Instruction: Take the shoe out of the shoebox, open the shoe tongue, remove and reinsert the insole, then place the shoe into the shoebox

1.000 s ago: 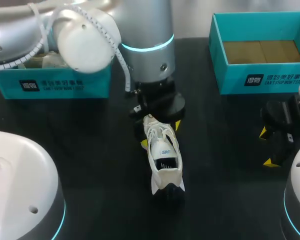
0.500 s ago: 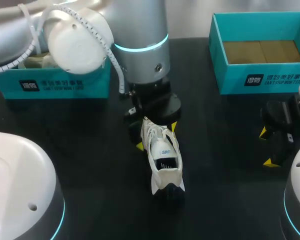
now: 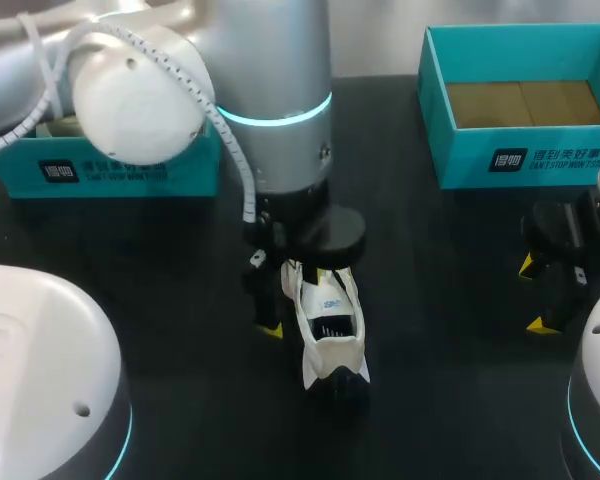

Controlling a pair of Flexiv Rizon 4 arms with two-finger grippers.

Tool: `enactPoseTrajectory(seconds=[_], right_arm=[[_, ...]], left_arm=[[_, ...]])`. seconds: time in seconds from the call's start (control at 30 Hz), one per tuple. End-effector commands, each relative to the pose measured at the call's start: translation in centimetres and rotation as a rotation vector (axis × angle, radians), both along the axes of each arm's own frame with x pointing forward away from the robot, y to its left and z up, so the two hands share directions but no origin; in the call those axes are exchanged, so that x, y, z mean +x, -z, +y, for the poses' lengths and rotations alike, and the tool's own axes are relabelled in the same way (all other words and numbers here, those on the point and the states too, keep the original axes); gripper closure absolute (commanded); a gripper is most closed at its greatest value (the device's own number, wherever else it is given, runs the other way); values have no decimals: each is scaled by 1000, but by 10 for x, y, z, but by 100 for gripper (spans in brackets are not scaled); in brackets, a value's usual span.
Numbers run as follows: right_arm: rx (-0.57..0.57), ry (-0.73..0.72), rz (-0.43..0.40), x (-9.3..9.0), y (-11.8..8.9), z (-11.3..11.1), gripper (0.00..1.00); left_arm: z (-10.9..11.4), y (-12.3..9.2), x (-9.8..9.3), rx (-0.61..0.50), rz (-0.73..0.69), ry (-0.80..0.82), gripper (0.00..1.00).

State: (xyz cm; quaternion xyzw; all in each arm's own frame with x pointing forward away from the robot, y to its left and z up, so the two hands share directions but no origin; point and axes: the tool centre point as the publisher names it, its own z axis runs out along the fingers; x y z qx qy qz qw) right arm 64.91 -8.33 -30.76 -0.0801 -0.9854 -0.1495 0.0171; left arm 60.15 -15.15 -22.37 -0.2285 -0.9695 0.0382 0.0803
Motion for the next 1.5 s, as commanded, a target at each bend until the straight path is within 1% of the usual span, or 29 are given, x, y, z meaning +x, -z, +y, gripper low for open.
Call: enactPoseTrajectory(seconds=[0.03,0.13,0.17,0.23,0.37,0.47,0.5,0.57,0.7,0.73,0.77,0.8,0.97,1.3,1.5], right_arm=[[-2,1,-2,-1,1,0,0],[-2,1,-2,-1,1,0,0],[-2,1,-2,-1,1,0,0],[-2,1,-2,-1,1,0,0],[-2,1,-2,-1,1,0,0],[-2,1,-2,-1,1,0,0],[-2,1,-2,-1,1,0,0],[-2,1,-2,-1,1,0,0],[-2,1,-2,-1,1,0,0],[-2,1,-2,-1,1,0,0],[-2,1,-2,-1,1,0,0],[-2,1,-2,-1,1,0,0],[-2,1,-2,-1,1,0,0],[-2,1,-2,-1,1,0,0],[-2,1,-2,-1,1,0,0]], left_arm=[[-7,-3,1,64,-7,-70,0],[-7,-3,1,64,-7,-70,0],[-10,4,-2,68,-9,-116,0],[-13,14,-10,55,-6,-149,0],[-16,26,-25,63,-21,-215,0],[-16,33,-30,73,-52,-277,0],[-16,36,-30,69,-48,-273,0],[-17,43,-29,75,-71,-315,0],[-18,54,-26,41,-69,-323,0],[-18,57,-24,35,-82,-347,0],[-20,59,-22,43,-90,-358,0],[-21,62,-20,25,-84,-354,0],[-28,75,-16,27,-105,-380,0],[-53,99,-9,37,-149,-385,0],[-61,113,-9,42,-156,-388,0]])
